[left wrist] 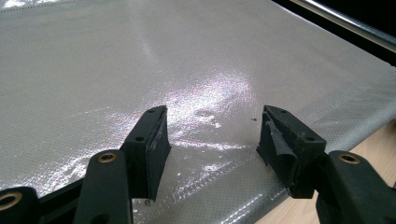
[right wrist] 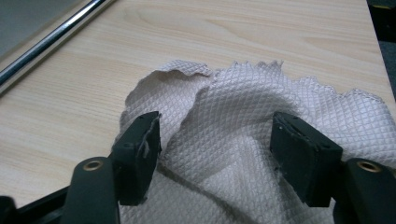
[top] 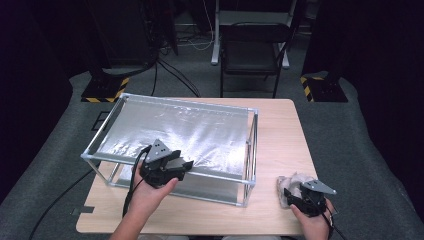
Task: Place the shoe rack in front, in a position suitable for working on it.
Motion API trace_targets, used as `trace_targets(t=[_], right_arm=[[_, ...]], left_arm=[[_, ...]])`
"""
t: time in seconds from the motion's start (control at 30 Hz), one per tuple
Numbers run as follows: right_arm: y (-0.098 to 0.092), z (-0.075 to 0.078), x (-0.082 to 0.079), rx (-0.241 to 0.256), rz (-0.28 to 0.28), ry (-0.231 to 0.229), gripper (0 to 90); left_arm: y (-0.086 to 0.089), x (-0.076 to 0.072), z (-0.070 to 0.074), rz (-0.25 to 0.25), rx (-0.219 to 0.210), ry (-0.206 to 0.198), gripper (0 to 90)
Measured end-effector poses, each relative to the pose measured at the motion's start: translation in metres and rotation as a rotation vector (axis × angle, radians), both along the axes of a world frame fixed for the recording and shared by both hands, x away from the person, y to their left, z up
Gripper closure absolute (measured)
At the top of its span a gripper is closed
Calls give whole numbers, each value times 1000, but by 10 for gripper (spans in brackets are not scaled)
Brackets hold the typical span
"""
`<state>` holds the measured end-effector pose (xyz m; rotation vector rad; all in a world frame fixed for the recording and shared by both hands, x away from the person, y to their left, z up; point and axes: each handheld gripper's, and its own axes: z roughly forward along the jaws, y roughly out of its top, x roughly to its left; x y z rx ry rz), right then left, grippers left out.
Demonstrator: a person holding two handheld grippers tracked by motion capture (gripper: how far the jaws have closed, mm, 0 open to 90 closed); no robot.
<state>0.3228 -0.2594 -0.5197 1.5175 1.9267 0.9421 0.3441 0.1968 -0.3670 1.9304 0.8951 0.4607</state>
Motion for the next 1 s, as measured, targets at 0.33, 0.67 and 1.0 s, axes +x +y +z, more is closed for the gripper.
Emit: trace_targets(t=[0.33,0.67,1.0], right_arm=[[0,6,6,13,-22,-58,247],[0,-7,12,-46,22,41,174],[-13,-5,7,-24,-37,2,671]], left_arm=[[0,1,0,-4,2,2,419],[0,1,0,-6,2,0,419],[1,1,-1,-9,-5,-2,419]])
